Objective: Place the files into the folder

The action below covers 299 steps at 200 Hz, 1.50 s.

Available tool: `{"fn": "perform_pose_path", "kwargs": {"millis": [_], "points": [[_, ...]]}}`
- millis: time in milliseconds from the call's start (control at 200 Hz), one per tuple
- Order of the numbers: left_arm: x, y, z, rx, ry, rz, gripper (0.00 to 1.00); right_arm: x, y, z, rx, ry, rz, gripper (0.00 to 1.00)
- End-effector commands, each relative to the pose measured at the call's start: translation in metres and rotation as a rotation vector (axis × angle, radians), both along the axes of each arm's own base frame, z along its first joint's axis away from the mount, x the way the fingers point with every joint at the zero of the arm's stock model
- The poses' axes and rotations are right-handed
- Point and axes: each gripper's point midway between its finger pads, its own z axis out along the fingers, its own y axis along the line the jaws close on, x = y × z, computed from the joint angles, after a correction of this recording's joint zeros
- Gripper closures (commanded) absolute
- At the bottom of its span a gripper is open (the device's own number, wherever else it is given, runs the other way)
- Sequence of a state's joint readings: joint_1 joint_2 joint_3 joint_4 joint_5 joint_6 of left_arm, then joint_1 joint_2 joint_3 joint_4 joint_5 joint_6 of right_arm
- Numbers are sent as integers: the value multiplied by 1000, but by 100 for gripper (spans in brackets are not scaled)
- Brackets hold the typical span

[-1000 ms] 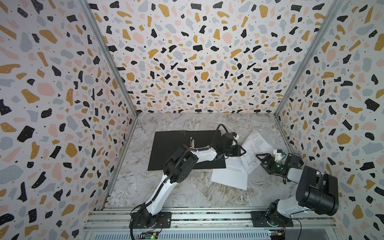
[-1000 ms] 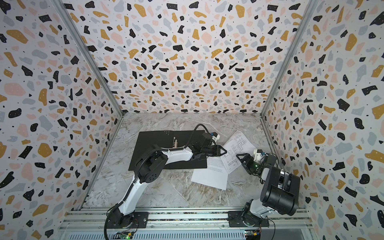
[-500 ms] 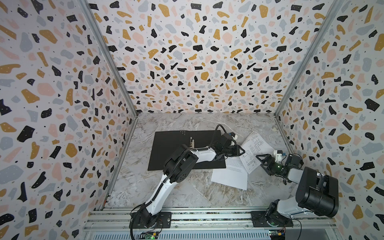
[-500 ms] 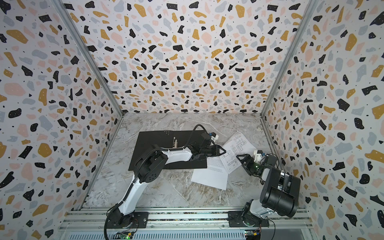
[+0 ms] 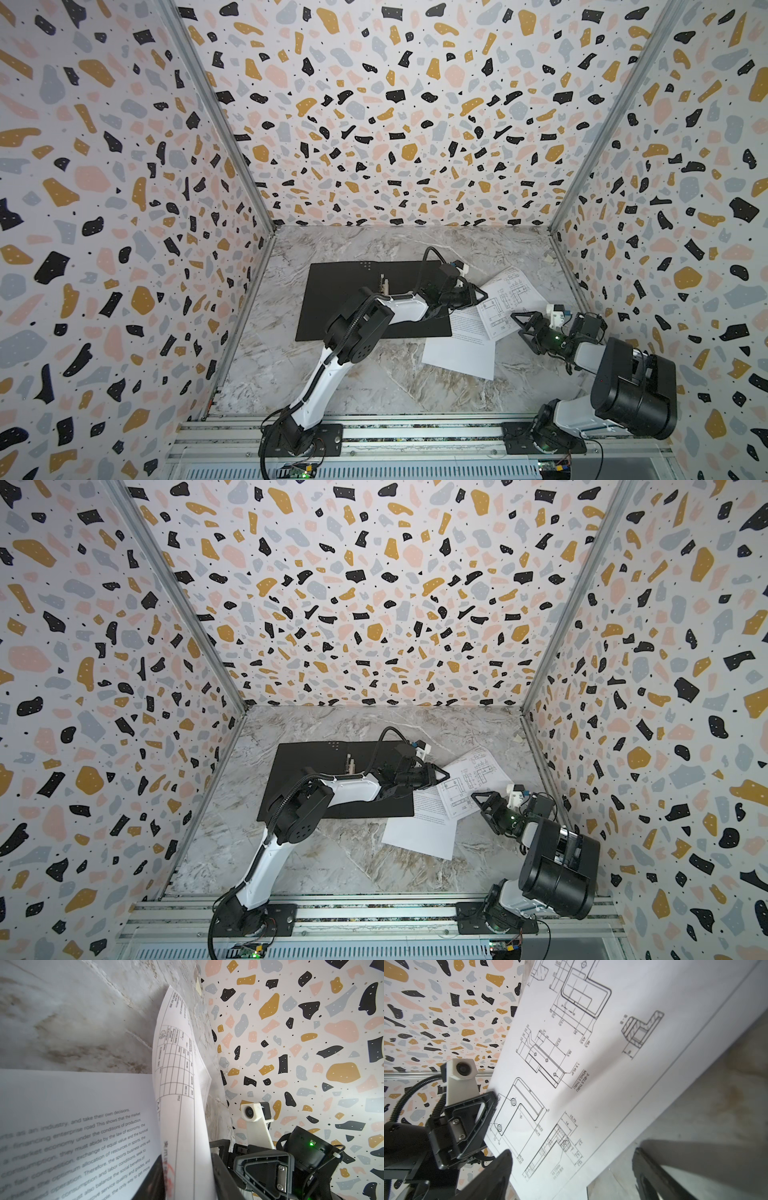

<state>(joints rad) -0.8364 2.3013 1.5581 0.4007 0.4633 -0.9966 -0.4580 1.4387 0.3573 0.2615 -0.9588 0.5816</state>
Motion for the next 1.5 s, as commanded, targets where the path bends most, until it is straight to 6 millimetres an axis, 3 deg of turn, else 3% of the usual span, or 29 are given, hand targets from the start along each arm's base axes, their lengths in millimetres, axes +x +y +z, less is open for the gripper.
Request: {"fn": "perform_pose_path", "kwargs": {"millis": [0, 646, 1492], "points": [[0, -3, 39, -87, -48, -3, 64, -34, 13, -38, 95, 221, -58, 10], [-3, 1, 44, -126, -28, 18, 65, -28, 23, -35, 230, 182, -123, 15], [-7, 12, 34, -102, -15, 40, 65, -8, 12, -2, 238, 35, -161, 33]]}}
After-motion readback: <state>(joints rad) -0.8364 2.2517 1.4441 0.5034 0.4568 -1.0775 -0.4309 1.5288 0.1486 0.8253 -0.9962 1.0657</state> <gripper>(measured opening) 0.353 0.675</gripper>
